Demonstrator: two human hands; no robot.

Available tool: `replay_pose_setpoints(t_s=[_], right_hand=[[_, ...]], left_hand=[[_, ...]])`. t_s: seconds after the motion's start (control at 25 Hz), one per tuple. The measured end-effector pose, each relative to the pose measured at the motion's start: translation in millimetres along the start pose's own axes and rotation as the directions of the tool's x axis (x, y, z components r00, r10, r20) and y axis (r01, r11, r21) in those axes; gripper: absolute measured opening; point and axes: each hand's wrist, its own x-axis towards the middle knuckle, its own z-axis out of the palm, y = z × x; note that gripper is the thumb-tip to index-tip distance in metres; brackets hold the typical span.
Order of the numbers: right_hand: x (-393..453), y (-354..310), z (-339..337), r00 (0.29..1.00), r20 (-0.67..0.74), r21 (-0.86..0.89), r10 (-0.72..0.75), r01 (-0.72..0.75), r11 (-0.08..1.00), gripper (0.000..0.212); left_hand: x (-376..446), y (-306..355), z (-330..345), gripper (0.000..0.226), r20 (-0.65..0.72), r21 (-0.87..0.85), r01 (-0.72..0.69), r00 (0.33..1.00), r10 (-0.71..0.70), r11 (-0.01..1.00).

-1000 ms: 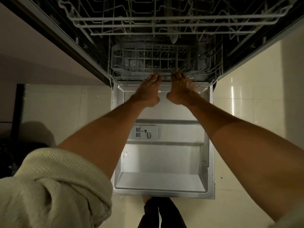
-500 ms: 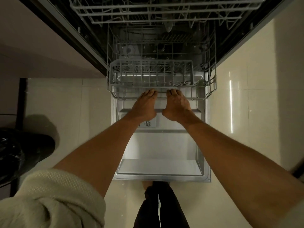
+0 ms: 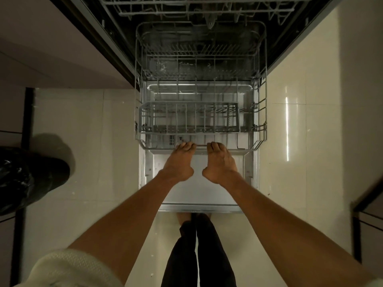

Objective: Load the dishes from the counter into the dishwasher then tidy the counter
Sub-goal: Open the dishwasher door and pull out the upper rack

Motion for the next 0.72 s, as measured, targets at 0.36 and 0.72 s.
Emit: replay_pose_setpoints(t_s=[0.36, 0.72], right_hand=[[-51.6, -5.1, 47.2, 0.996, 0.087, 0.046, 0.018, -0.022, 0.999, 0.094], [-91.2, -11.1, 82.7, 0.986, 0.163, 0.038, 0.032, -0.039, 0.999, 0.094]], left_hand=[[-51.4, 0.8, 48.8, 0.088, 0.072, 0.053, -0.045, 0.997, 0.041, 0.998], [-91.0, 2.1, 81.6, 0.086, 0.145, 0.128, -0.078, 0.988, 0.059, 0.989]])
